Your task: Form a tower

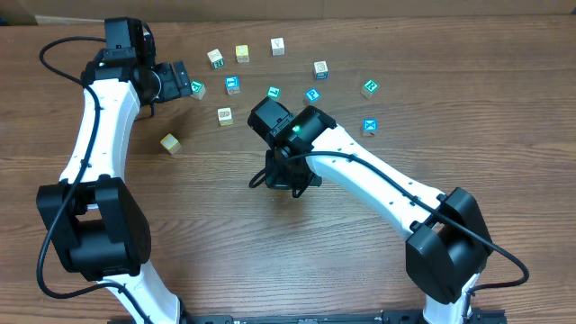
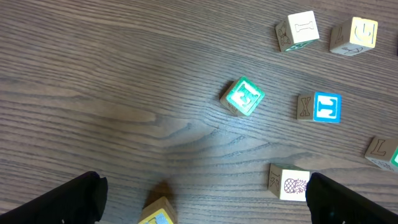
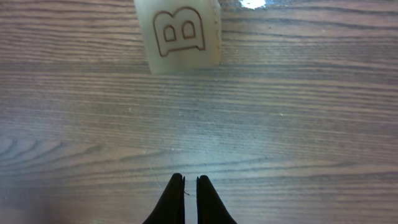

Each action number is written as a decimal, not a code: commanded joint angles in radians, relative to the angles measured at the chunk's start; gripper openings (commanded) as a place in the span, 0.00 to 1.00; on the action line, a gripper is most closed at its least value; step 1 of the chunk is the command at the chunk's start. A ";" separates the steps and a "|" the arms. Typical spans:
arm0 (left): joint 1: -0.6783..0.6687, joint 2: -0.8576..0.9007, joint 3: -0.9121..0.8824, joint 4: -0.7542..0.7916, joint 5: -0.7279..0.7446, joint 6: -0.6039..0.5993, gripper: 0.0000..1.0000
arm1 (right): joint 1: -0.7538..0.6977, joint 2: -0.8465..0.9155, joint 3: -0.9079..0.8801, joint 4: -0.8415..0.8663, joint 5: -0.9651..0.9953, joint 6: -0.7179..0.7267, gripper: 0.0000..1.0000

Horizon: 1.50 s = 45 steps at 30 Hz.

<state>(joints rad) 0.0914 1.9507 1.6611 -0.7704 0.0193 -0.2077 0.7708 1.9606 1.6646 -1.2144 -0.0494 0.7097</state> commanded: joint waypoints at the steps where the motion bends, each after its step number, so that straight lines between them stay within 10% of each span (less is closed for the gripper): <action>1: -0.006 -0.028 0.000 0.003 0.000 -0.009 1.00 | 0.010 -0.010 -0.027 0.025 0.023 0.053 0.04; 45: -0.006 -0.028 0.000 0.004 0.000 -0.009 1.00 | 0.008 -0.006 -0.106 0.249 0.121 0.109 0.04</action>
<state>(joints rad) 0.0914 1.9507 1.6611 -0.7704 0.0189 -0.2077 0.7750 1.9606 1.5639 -0.9745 0.0570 0.8116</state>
